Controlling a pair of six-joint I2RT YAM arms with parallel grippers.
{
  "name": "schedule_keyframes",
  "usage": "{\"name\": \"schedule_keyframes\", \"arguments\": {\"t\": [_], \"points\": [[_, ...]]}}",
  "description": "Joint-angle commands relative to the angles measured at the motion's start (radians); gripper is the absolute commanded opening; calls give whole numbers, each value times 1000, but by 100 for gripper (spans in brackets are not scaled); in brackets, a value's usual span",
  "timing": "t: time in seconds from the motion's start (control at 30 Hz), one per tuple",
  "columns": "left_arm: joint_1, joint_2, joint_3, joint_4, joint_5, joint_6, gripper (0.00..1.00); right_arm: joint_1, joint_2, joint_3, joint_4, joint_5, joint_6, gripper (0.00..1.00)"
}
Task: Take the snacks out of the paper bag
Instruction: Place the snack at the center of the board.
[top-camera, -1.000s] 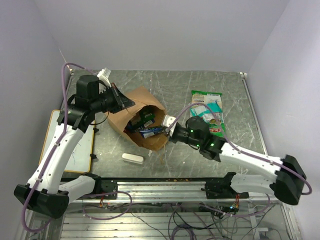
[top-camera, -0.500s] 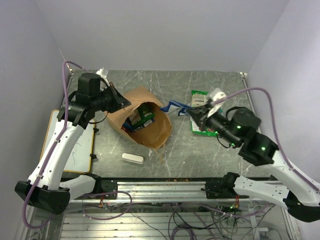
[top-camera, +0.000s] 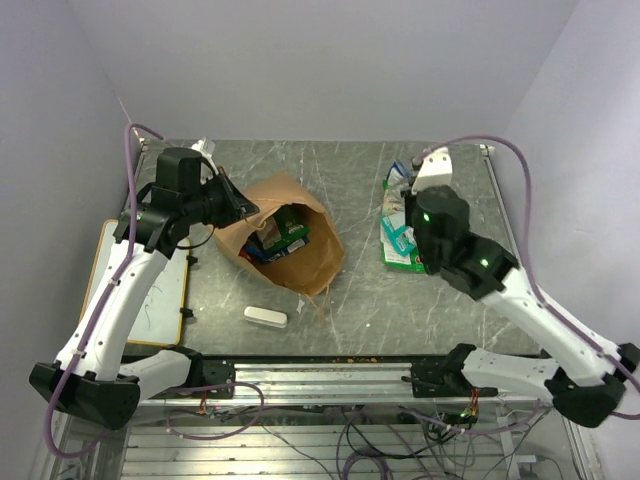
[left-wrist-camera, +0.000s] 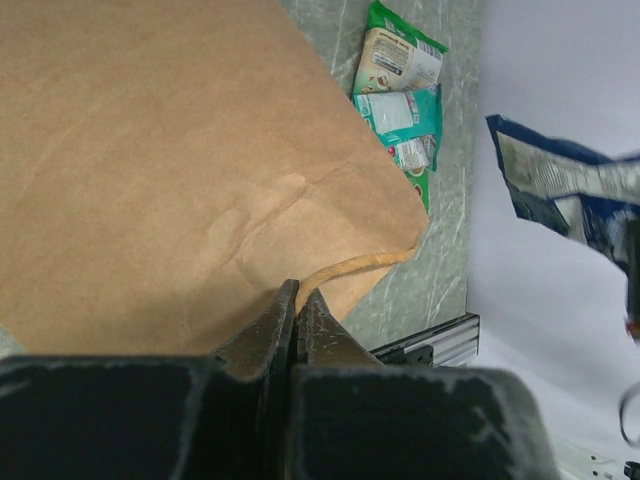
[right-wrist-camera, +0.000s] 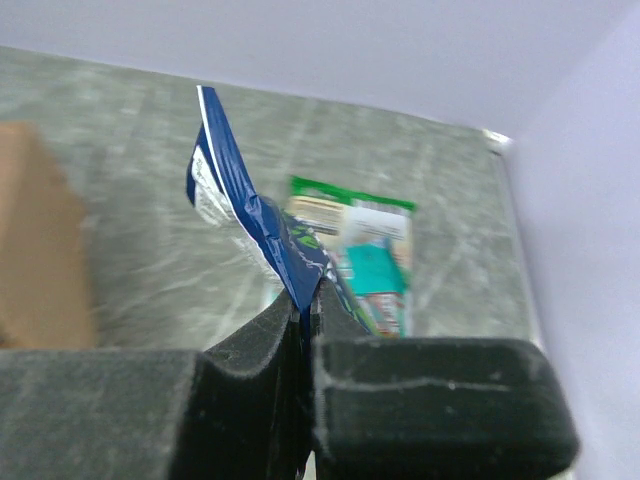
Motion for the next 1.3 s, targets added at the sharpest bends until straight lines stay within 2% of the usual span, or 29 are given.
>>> {"name": "schedule_keyframes", "arguments": {"t": [0.0,0.27,0.47,0.6,0.77,1.03,1.27], "points": [[5,-24,25,-20,-4,11,7,-212,132,-16,101,45,-50,0],[5,-8,21,19,97,41,7,-421,375,-19,310,35,-220,0],[5,17,60,11,140,90,7,-442,577,-41,444,31,-295,0],[5,24,54,19,163,108,7,-440,726,40,298,2,-173,0],[5,34,51,30,172,114,7,-435,831,67,129,-94,17,0],[5,37,47,34,171,100,7,-435,935,154,16,-215,176,0],[5,25,30,55,166,74,7,-438,986,217,9,-220,221,0]]}}
